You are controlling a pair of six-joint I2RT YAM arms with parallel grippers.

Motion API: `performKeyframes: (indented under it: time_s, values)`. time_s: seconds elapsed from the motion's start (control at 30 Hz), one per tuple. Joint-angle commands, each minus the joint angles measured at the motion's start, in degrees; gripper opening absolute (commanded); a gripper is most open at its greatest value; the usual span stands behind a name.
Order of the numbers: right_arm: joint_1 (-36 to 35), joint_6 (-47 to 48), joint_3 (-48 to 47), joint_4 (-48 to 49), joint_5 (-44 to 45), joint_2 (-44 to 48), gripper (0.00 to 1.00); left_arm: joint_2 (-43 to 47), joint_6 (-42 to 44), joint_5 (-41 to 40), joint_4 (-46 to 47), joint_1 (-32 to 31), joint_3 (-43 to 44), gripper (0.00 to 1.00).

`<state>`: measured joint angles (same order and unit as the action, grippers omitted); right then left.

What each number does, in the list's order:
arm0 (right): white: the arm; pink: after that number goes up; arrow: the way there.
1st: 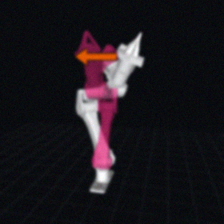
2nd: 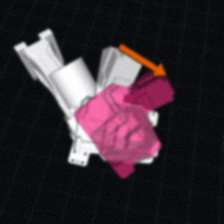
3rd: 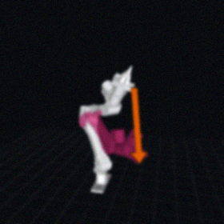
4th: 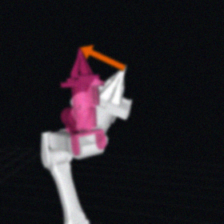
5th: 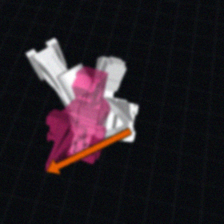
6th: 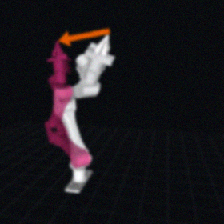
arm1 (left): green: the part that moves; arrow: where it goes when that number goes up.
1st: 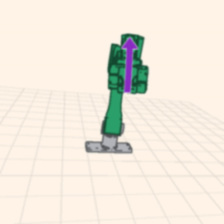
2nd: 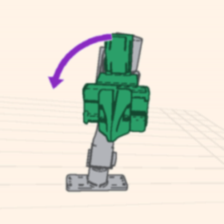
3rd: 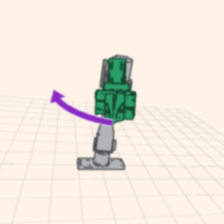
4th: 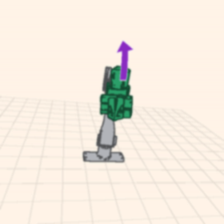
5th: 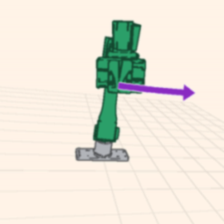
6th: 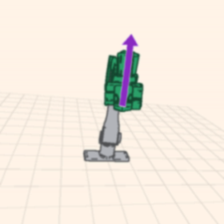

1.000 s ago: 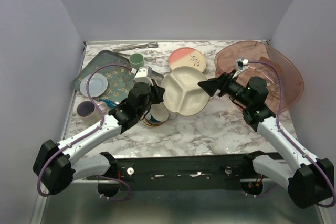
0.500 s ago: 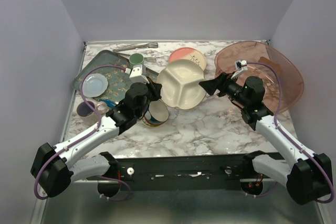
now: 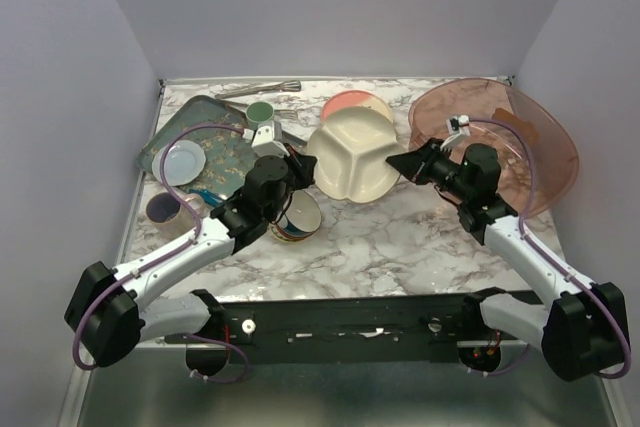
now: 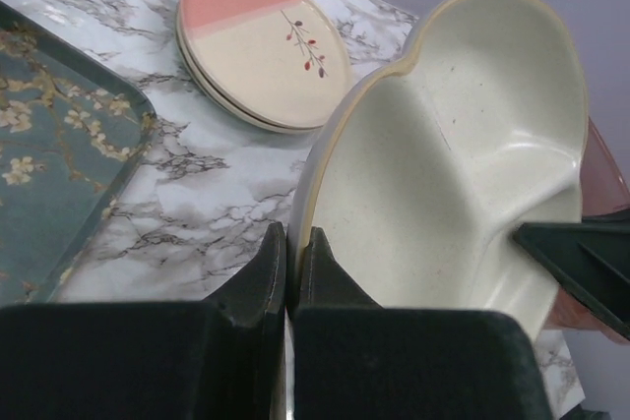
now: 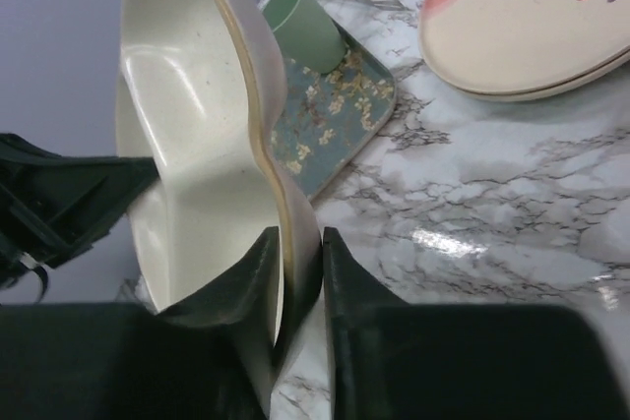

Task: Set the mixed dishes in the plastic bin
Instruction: Pick up the plate at the center of the board, then place the plate in the plastic bin.

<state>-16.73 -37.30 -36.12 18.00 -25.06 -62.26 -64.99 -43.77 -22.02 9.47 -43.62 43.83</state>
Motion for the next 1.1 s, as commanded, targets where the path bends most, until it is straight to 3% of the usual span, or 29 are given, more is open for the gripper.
performKeyframes:
  time_s: [0.0, 0.17, 0.27, 0.3, 0.37, 0.4, 0.43, 0.57, 0.83, 1.07]
  values:
    - [2.3, -2.2, 1.5, 3.4, -3.2, 1.5, 0.01, 1.5, -5.7, -0.3, 17.5, -0.7, 4.9, 0.00]
    - [6.2, -5.0, 2.5, 4.2, -4.7, 4.3, 0.01, 1.2, -3.7, 2.8, 17.5, -0.8, 4.6, 0.02]
    - [7.8, -5.4, 2.0, 4.3, -6.6, 5.3, 0.01, 1.4, -1.5, 7.2, 17.9, -0.7, 3.5, 0.34]
    - [8.5, -5.2, 1.3, 4.2, -7.5, 6.1, 0.00, 1.8, -0.6, 9.5, 18.6, -0.7, 3.1, 0.56]
    - [9.8, -5.2, 0.7, 3.5, -8.5, 6.8, 0.00, 3.5, 2.2, 11.0, 18.5, -0.7, 2.4, 0.75]
    - [11.1, -5.0, 0.2, 3.2, -9.0, 7.5, 0.00, 4.3, 3.4, 11.5, 17.0, -0.7, 2.5, 0.90]
    - [11.9, -4.6, -0.2, 2.5, -9.9, 7.9, 0.00, 5.8, 4.6, 12.5, 15.8, -0.7, 3.2, 0.96]
    - [15.9, -3.8, -2.6, -0.2, -12.8, 8.6, 0.00, 9.1, 10.8, 15.6, 8.1, -0.6, 6.5, 0.99]
    - [23.3, -2.4, -5.3, -2.6, -17.7, 10.0, 0.00, 16.3, 20.0, 14.2, -12.2, -0.3, 10.6, 0.99]
    - [30.1, -2.3, -7.6, -4.4, -17.6, 8.8, 0.00, 21.3, 28.8, 10.5, -24.9, -0.3, 8.2, 0.99]
